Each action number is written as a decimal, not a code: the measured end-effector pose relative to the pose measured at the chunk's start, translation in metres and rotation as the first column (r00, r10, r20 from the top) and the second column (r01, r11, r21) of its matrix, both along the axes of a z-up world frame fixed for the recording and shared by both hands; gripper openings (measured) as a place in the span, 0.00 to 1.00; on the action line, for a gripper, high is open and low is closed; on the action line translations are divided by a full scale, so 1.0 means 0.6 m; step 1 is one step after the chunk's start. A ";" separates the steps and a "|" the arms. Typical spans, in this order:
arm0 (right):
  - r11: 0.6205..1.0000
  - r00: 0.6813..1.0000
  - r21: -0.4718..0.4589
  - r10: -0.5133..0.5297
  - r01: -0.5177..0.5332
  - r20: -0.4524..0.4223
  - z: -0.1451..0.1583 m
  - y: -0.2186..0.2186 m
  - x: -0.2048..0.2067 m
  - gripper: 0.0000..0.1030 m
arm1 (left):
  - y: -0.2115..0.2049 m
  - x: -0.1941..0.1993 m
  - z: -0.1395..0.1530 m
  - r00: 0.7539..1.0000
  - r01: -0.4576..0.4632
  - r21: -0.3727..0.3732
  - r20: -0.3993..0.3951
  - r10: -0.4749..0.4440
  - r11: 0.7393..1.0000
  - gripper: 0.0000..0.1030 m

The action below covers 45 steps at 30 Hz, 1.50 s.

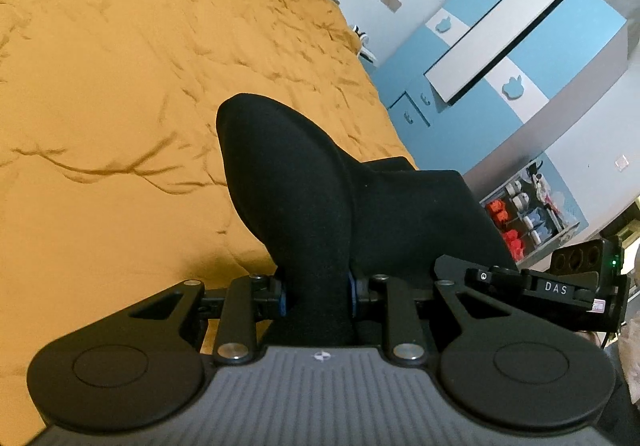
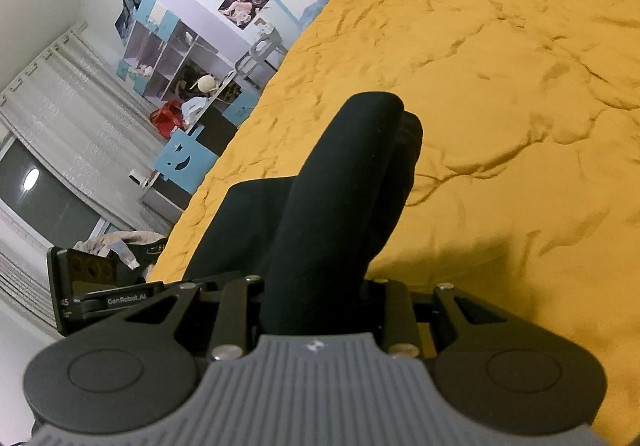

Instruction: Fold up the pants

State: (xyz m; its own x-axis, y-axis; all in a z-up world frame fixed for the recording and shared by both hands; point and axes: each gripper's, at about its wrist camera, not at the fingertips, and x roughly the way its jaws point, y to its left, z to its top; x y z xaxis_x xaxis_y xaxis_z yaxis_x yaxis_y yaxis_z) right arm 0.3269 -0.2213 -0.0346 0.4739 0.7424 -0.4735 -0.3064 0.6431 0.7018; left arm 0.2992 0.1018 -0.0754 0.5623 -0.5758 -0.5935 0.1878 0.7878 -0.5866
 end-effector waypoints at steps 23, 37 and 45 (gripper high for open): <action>0.989 0.989 -0.010 0.147 -0.147 0.011 0.048 0.326 0.111 0.23 | 0.265 0.019 0.030 0.989 -0.149 0.029 0.014 0.149 0.988 0.28; 0.983 0.982 0.034 0.184 -0.182 -0.050 -0.035 0.511 0.203 0.23 | 0.420 0.061 -0.020 0.977 -0.204 0.086 -0.047 0.208 0.975 0.28; 0.988 0.979 0.018 0.156 -0.155 -0.129 -0.139 0.566 0.240 0.23 | 0.493 0.083 -0.095 0.956 -0.254 0.091 -0.129 0.264 0.963 0.19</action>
State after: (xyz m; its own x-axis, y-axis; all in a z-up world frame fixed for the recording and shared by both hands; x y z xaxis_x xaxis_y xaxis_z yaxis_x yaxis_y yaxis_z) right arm 0.4709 0.1186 -0.1182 0.2872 0.8061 -0.5173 -0.3084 0.5892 0.7468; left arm 0.3492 0.3974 -0.1325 0.5955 -0.3740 -0.7110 -0.1074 0.8401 -0.5318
